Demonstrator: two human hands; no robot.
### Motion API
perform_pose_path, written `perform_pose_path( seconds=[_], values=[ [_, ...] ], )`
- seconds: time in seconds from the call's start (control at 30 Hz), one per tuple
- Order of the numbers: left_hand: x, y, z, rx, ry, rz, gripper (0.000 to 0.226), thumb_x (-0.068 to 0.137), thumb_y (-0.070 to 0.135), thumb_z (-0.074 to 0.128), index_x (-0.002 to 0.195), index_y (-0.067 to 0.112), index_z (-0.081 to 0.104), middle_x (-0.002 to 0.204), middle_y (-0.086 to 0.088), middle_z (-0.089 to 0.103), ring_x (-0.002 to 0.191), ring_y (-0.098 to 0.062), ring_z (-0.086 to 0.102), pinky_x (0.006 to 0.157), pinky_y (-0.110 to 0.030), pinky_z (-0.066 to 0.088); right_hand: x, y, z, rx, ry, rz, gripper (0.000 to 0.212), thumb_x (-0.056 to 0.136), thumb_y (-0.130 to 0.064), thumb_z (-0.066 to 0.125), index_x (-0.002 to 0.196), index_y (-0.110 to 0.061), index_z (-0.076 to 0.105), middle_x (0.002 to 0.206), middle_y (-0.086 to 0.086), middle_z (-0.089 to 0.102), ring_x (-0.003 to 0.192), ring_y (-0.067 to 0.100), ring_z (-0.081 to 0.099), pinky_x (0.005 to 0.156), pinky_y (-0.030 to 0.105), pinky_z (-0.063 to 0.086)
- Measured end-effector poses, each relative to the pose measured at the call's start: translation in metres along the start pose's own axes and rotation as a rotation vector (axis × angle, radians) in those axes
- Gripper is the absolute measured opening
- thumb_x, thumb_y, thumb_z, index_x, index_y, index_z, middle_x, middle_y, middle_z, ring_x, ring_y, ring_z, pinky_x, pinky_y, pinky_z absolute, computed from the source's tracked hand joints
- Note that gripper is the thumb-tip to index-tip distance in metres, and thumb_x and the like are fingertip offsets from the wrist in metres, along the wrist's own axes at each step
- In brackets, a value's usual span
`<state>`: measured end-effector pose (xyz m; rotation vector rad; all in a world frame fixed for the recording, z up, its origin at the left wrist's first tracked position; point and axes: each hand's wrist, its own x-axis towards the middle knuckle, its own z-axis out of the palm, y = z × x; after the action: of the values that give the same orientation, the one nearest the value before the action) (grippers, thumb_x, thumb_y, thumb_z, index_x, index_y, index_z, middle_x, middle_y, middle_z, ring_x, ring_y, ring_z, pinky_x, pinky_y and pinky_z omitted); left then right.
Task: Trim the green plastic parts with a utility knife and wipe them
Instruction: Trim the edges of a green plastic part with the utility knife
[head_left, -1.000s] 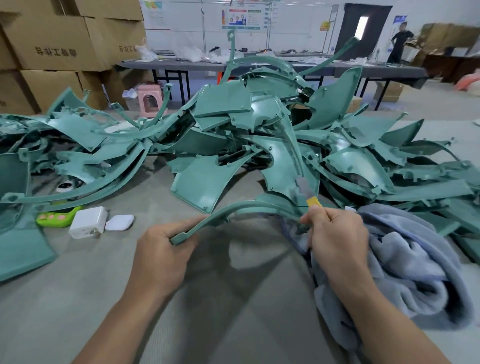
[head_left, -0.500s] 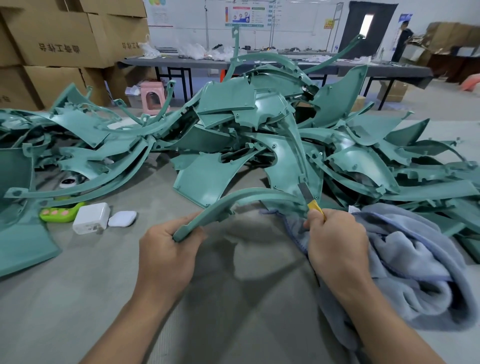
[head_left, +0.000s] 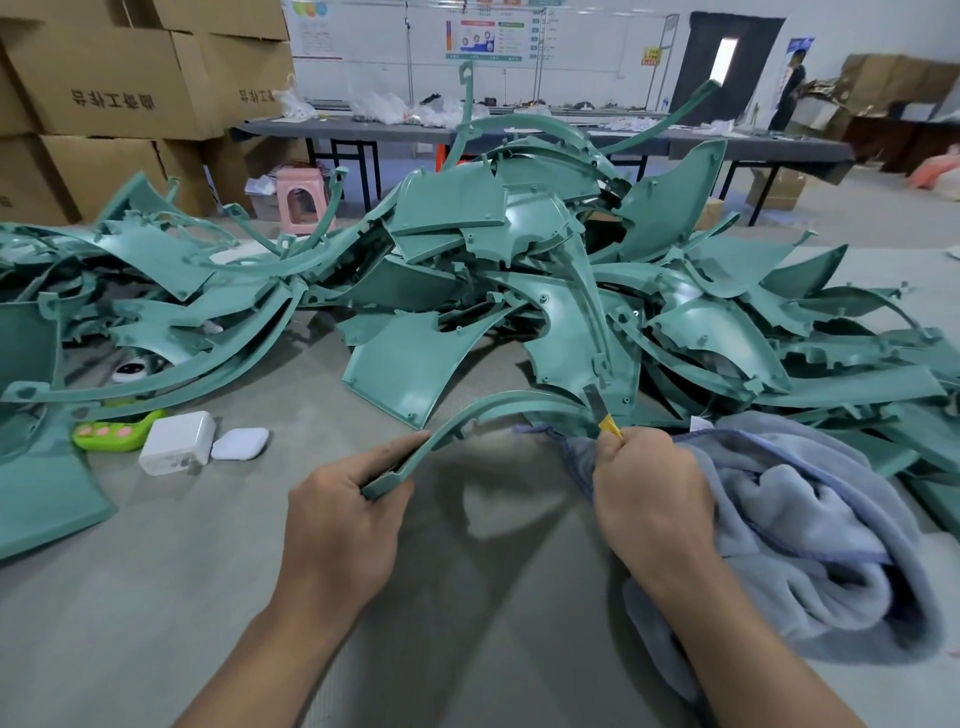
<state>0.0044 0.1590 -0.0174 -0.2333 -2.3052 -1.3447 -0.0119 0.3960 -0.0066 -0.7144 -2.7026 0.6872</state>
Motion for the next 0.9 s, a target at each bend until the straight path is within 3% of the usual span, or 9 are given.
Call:
perform_pose_path(
  seconds=[0.17, 0.23, 0.33, 0.4, 0.47, 0.6, 0.73, 0.83, 0.9],
  values=[
    [0.001, -0.004, 0.003, 0.012, -0.013, -0.024, 0.053, 0.087, 0.006, 0.076, 0.101, 0.056, 0.072, 0.095, 0.042, 0.068, 0.094, 0.023, 0.062, 0.076, 0.005, 0.041, -0.019, -0.025, 0.005, 0.059, 0.004, -0.231, 0.035, 0.107, -0.04, 0.038, 0.093, -0.018, 0.062, 0.08, 0.002, 0.063, 0.079, 0.03, 0.058, 0.066, 0.036, 0.034],
    [0.001, -0.005, 0.003, 0.017, -0.014, -0.031, 0.056, 0.086, 0.006, 0.075, 0.103, 0.059, 0.069, 0.092, 0.044, 0.067, 0.092, 0.023, 0.062, 0.074, 0.005, 0.041, -0.026, -0.033, 0.006, 0.12, -0.015, -0.356, 0.035, 0.107, -0.042, 0.038, 0.079, -0.024, 0.051, 0.069, -0.009, 0.054, 0.068, 0.018, 0.052, 0.059, 0.036, 0.028],
    [0.001, -0.008, 0.002, 0.034, -0.026, -0.035, 0.049, 0.086, 0.006, 0.075, 0.101, 0.053, 0.073, 0.087, 0.047, 0.065, 0.087, 0.024, 0.061, 0.069, 0.005, 0.04, -0.028, -0.034, 0.008, 0.234, -0.033, -0.459, 0.042, 0.106, -0.041, 0.042, 0.067, -0.026, 0.036, 0.059, -0.009, 0.046, 0.057, 0.006, 0.039, 0.051, 0.029, 0.023],
    [0.001, -0.007, 0.002, 0.031, -0.023, -0.047, 0.05, 0.085, 0.006, 0.075, 0.1, 0.053, 0.074, 0.086, 0.047, 0.065, 0.086, 0.024, 0.061, 0.068, 0.005, 0.039, -0.023, -0.028, 0.008, 0.22, -0.012, -0.405, 0.044, 0.105, -0.039, 0.044, 0.064, -0.024, 0.037, 0.058, -0.008, 0.045, 0.055, 0.006, 0.038, 0.049, 0.022, 0.019],
    [0.003, -0.005, 0.002, 0.013, -0.021, -0.051, 0.054, 0.085, 0.008, 0.076, 0.096, 0.061, 0.072, 0.089, 0.045, 0.067, 0.088, 0.024, 0.061, 0.07, 0.005, 0.039, -0.012, -0.016, 0.004, 0.142, 0.016, -0.241, 0.045, 0.105, -0.038, 0.045, 0.063, -0.022, 0.042, 0.059, -0.008, 0.047, 0.054, 0.007, 0.04, 0.048, 0.024, 0.02],
    [0.003, -0.001, 0.001, -0.007, -0.025, -0.036, 0.054, 0.084, 0.019, 0.075, 0.091, 0.072, 0.067, 0.091, 0.044, 0.067, 0.092, 0.024, 0.061, 0.072, 0.006, 0.038, 0.005, 0.006, -0.007, -0.058, 0.031, -0.069, 0.031, 0.1, -0.029, 0.047, 0.074, -0.017, 0.055, 0.071, 0.003, 0.058, 0.075, 0.031, 0.065, 0.059, 0.028, 0.042],
    [0.003, -0.005, 0.001, -0.009, -0.027, -0.041, 0.043, 0.087, 0.013, 0.077, 0.1, 0.054, 0.074, 0.092, 0.042, 0.069, 0.092, 0.022, 0.062, 0.072, 0.005, 0.04, -0.012, -0.013, -0.004, 0.129, -0.094, -0.287, 0.043, 0.105, -0.038, 0.046, 0.066, -0.02, 0.05, 0.06, -0.002, 0.056, 0.054, 0.014, 0.052, 0.048, 0.031, 0.033],
    [0.003, -0.007, 0.001, 0.009, -0.043, -0.044, 0.055, 0.086, 0.007, 0.074, 0.102, 0.059, 0.069, 0.087, 0.046, 0.066, 0.09, 0.023, 0.062, 0.07, 0.005, 0.039, -0.037, -0.029, 0.005, 0.34, -0.208, -0.512, 0.04, 0.105, -0.042, 0.046, 0.068, -0.027, 0.049, 0.059, -0.006, 0.053, 0.054, 0.004, 0.051, 0.049, 0.022, 0.041],
    [0.003, -0.007, -0.001, 0.019, -0.05, -0.037, 0.06, 0.086, 0.006, 0.074, 0.104, 0.063, 0.065, 0.088, 0.046, 0.065, 0.09, 0.023, 0.061, 0.069, 0.005, 0.039, -0.04, -0.028, 0.009, 0.368, -0.187, -0.534, 0.04, 0.104, -0.043, 0.048, 0.067, -0.027, 0.049, 0.057, -0.006, 0.052, 0.054, 0.006, 0.05, 0.051, 0.022, 0.041]
  ],
)
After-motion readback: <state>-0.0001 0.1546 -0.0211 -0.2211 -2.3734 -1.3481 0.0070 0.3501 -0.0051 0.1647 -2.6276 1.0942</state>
